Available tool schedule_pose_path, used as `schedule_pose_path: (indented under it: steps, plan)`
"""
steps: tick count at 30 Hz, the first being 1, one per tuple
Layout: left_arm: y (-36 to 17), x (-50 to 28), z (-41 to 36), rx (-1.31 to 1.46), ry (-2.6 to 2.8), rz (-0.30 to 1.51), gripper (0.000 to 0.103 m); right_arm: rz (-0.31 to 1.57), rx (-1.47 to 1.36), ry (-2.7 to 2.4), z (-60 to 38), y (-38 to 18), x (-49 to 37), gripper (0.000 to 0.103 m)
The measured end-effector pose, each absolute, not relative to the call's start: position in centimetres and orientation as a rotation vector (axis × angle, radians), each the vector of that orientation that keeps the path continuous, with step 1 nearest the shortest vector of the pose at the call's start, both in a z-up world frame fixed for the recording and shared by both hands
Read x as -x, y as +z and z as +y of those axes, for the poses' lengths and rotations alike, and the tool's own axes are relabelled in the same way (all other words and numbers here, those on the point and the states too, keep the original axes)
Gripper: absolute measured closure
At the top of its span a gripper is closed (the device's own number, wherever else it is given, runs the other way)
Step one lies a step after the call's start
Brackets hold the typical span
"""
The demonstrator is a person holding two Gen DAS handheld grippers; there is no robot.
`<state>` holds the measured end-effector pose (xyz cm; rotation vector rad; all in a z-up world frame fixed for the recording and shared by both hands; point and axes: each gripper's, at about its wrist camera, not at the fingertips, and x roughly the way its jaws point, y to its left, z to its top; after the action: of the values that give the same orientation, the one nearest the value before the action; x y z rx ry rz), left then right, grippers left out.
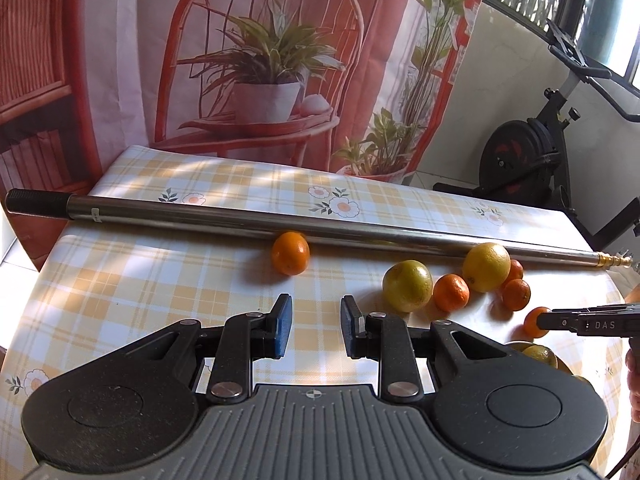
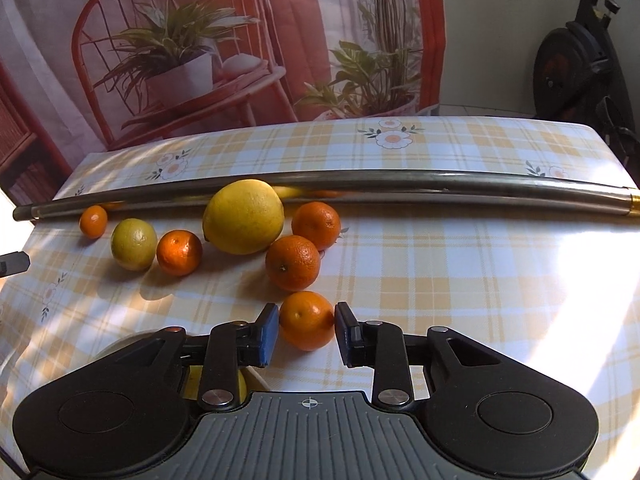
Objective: Organize fruits
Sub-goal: 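Grasp an orange tangerine with the right gripper, then lower the tangerine onto the plate and open the right gripper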
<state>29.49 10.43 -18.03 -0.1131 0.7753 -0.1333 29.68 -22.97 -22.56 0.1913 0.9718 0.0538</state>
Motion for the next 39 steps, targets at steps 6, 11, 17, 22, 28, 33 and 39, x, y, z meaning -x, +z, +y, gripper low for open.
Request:
schedule_pose_path:
  steps: [6, 11, 17, 22, 28, 33, 39]
  plan:
    - [-18.5, -29.1, 10.0, 0.117, -0.150, 0.794, 0.075, 0.981, -0.215, 0.041, -23.2, -23.1, -30.3, 0.071]
    - [-18.9, -28.6, 9.6, 0.131, -0.146, 0.803, 0.075, 0.985, -0.224, 0.034, -23.2, -23.4, -30.3, 0.071]
    - [-18.5, -27.9, 8.3, 0.112, -0.159, 0.800, 0.075, 0.969, -0.267, 0.010, -23.4, -22.9, -29.5, 0.072]
    - [-18.2, -26.7, 6.8, 0.095, -0.205, 0.792, 0.075, 0.928, -0.309, 0.005, -23.6, -21.5, -27.4, 0.072]
    - [-17.7, -25.6, 5.2, 0.077, -0.247, 0.772, 0.075, 0.894, -0.313, -0.002, -23.5, -20.1, -24.9, 0.072]
    - [-17.3, -24.4, 4.0, 0.070, -0.284, 0.758, 0.075, 0.875, -0.305, -0.015, -23.5, -18.9, -22.4, 0.072]
    - [-17.5, -23.4, 3.0, 0.070, -0.314, 0.753, 0.075, 0.890, -0.276, -0.003, -23.5, -17.5, -19.0, 0.072]
